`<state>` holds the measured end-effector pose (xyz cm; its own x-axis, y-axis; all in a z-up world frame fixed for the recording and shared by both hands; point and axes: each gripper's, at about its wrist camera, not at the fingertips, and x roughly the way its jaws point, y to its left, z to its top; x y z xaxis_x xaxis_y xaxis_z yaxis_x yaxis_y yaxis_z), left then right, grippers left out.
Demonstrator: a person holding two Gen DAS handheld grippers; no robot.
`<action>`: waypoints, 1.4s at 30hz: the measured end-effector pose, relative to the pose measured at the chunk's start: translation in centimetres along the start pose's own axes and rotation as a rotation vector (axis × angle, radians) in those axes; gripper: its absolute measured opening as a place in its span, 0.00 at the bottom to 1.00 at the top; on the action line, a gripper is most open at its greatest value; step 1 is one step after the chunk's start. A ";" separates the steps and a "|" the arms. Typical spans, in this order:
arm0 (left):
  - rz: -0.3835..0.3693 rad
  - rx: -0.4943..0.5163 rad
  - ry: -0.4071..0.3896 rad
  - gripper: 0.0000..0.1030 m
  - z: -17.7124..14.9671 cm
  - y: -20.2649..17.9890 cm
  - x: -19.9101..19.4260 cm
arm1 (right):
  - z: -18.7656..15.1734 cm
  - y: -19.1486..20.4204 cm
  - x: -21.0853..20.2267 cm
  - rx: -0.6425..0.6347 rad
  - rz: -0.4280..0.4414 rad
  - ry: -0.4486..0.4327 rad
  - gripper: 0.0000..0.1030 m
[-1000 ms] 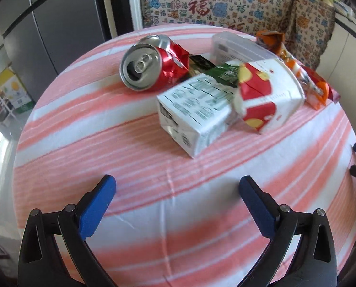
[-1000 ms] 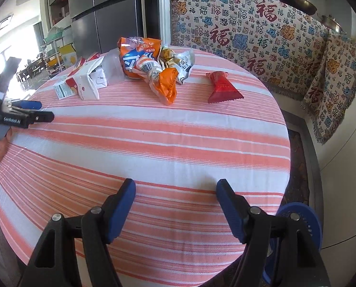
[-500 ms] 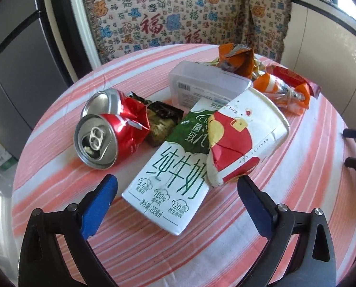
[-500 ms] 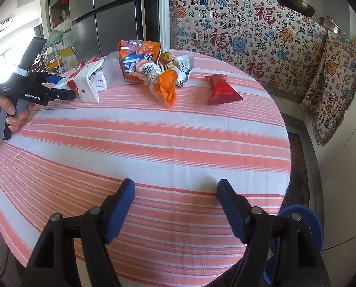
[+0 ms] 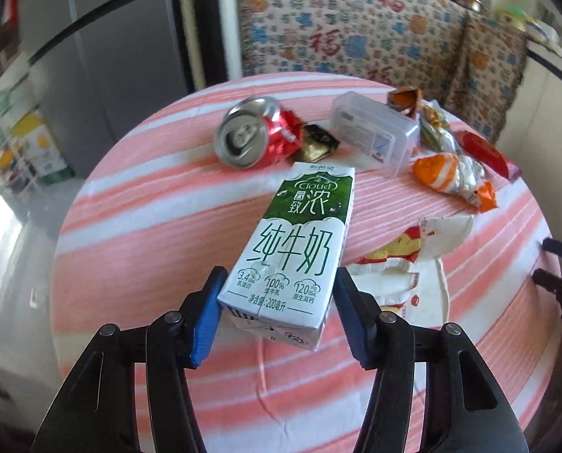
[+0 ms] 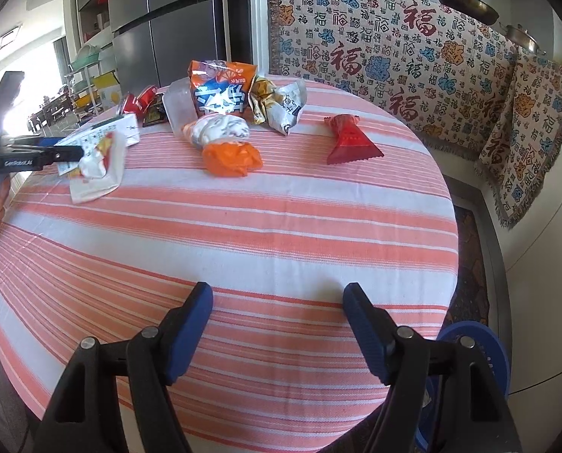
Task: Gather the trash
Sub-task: 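Grasp the green-and-white milk carton with the left gripper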
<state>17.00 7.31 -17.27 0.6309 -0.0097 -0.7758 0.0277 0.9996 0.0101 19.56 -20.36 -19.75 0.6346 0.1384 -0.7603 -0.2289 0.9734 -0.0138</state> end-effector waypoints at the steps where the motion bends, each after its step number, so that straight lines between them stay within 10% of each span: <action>1: 0.020 -0.050 -0.002 0.57 -1.1 0.4 -0.7 | 0.0 0.0 0.0 0.001 -0.001 0.001 0.71; 17: 0.033 -0.069 -0.014 0.73 -3.6 0.3 0.0 | -0.4 0.0 -0.3 -0.011 0.006 -0.015 0.71; 26: 0.144 -0.147 -0.056 0.51 -4.2 1.4 -0.8 | 0.3 -2.0 -0.5 0.077 0.046 0.015 0.71; 32: 0.132 -0.186 -0.042 0.52 -4.3 2.2 -0.5 | 5.8 -5.8 -0.4 0.138 -0.012 0.007 0.71; 38: 0.111 -0.194 -0.025 0.53 -4.6 2.3 -0.3 | 13.2 -8.0 5.6 0.129 0.010 0.191 0.70; 40: 0.107 -0.192 -0.023 0.54 -4.6 2.2 -0.3 | 14.1 -8.3 7.6 0.120 -0.019 0.238 0.62; 42: 0.101 -0.191 -0.020 0.56 -4.5 2.2 -0.3 | 14.4 -8.5 9.0 0.117 -0.041 0.285 0.24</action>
<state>13.38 9.59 -19.85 0.6387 0.0921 -0.7639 -0.1822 0.9827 -0.0339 37.79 -24.73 -17.13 0.4052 0.0578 -0.9124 -0.1101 0.9938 0.0141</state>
